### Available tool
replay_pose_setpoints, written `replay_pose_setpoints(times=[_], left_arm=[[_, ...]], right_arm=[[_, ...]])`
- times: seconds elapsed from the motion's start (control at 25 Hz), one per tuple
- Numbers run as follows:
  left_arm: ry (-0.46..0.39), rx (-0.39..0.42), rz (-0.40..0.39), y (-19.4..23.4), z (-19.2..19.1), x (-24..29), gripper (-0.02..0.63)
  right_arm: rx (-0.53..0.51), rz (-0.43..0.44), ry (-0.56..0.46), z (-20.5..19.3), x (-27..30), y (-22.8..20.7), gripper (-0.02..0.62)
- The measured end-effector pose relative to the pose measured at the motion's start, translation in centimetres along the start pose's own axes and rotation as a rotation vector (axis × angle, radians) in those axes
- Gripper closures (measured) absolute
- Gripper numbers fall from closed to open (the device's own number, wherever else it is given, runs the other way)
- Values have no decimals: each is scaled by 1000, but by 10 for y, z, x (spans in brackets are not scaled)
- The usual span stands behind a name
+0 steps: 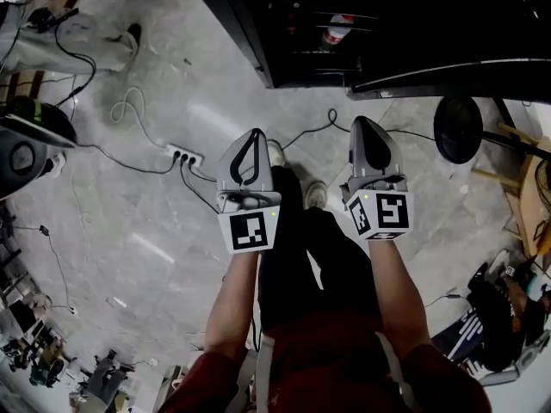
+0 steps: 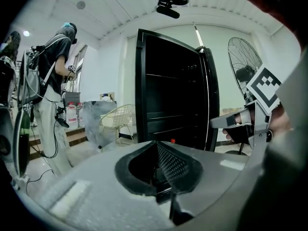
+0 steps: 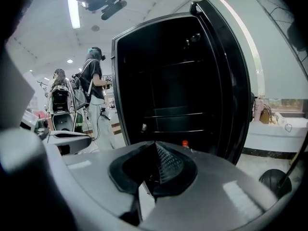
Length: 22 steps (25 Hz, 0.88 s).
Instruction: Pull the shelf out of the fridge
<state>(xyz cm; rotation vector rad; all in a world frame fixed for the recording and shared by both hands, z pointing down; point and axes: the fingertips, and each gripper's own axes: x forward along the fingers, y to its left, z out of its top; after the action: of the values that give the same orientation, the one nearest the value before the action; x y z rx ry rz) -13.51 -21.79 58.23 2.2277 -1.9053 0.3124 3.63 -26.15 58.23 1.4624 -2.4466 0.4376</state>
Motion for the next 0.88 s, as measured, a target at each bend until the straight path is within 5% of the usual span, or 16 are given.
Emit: replay_pose_setpoints(times=[0.16, 0.48, 0.88], left_arm=[[16, -16, 3, 6, -16, 2, 607], [34, -31, -4, 19, -29, 4, 607], [26, -36, -12, 17, -17, 6, 607]], right_arm=[[29, -12, 9, -11, 11, -3, 594], [253, -27, -18, -11, 44, -15, 549], [1002, -12, -208, -3, 93, -59, 465]])
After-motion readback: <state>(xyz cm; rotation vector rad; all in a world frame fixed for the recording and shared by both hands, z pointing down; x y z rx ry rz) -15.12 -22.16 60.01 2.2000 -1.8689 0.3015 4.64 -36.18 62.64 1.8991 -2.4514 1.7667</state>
